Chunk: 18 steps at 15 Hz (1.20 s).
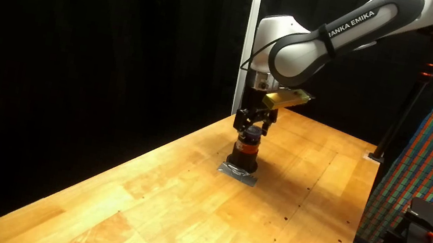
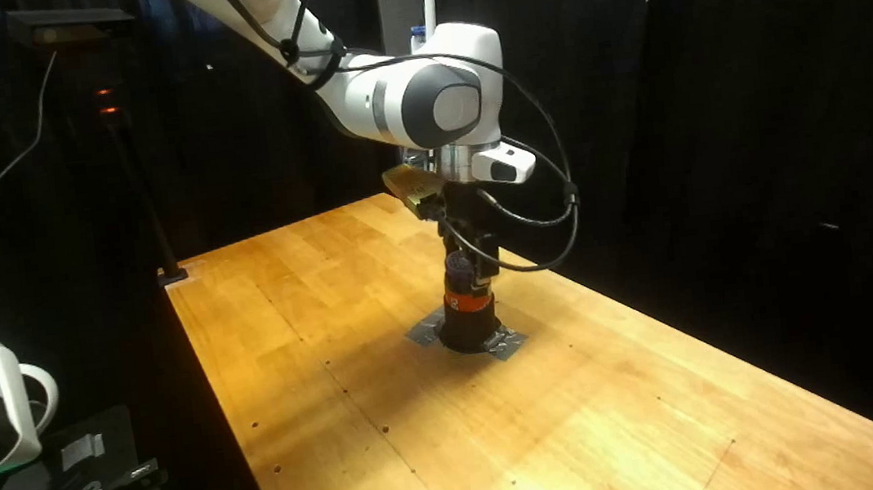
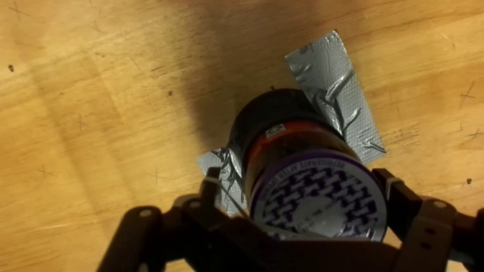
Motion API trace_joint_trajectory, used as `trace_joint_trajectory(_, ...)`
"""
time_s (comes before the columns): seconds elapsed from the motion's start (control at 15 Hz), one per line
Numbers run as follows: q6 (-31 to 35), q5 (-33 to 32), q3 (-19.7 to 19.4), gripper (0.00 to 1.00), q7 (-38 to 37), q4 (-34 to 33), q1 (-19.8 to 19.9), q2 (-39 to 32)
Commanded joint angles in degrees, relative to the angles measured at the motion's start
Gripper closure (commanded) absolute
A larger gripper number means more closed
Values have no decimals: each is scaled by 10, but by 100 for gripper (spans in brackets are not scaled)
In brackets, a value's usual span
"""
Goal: Put the rubber band on the jar.
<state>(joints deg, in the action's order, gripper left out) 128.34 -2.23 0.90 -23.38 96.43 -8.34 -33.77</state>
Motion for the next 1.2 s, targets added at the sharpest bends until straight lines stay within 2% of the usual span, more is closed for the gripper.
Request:
trace_joint_trajectory(0.0, -7, 35, 7, 0, 39, 51, 13, 40)
trace_joint_trajectory(0.73, 29, 144, 23, 0, 120, 128, 57, 93)
trace_joint_trajectory(1.13, 16, 201, 35, 0, 184, 147, 87, 117)
